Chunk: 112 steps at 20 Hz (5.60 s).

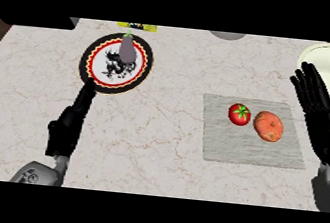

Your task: Pick the squash from the placemat and place it in the bowl

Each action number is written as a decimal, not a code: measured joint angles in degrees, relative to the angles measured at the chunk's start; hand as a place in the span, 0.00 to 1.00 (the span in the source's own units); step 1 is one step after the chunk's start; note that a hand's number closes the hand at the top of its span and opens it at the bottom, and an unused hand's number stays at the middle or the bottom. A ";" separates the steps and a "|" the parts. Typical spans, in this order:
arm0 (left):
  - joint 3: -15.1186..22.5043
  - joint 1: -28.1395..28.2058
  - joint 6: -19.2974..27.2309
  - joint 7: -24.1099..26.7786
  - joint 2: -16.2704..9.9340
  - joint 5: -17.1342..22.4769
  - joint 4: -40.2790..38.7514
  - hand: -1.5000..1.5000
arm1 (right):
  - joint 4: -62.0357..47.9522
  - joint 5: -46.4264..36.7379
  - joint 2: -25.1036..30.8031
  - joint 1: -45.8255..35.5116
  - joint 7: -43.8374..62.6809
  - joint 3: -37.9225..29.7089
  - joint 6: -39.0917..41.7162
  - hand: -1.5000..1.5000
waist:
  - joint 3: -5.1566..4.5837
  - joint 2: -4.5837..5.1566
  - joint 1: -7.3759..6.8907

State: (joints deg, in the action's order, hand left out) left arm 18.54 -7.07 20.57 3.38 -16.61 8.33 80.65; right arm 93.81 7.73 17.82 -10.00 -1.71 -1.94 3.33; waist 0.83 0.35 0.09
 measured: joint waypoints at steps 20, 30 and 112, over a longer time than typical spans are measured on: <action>2.67 -3.23 -16.67 -3.36 -1.32 3.86 7.08 0.50 | -20.36 -18.65 5.22 -1.94 0.77 -4.26 -13.15 0.00 | -0.86 -0.22 -0.59; 2.45 -3.91 -17.82 -4.92 -1.06 4.30 7.85 0.50 | -22.07 -21.88 18.76 -11.06 25.06 5.88 14.04 0.00 | -1.07 -0.37 -1.34; -10.67 1.95 -30.02 -6.47 10.45 -8.47 10.41 0.50 | -19.36 -59.33 13.79 -7.81 -5.82 14.41 4.94 1.00 | -0.84 -0.62 0.77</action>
State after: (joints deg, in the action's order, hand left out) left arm 7.87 -5.12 -9.45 -3.09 -6.16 -0.14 91.06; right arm 74.45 -51.60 31.61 -17.81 -7.53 12.47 8.27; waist -0.01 -0.27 0.86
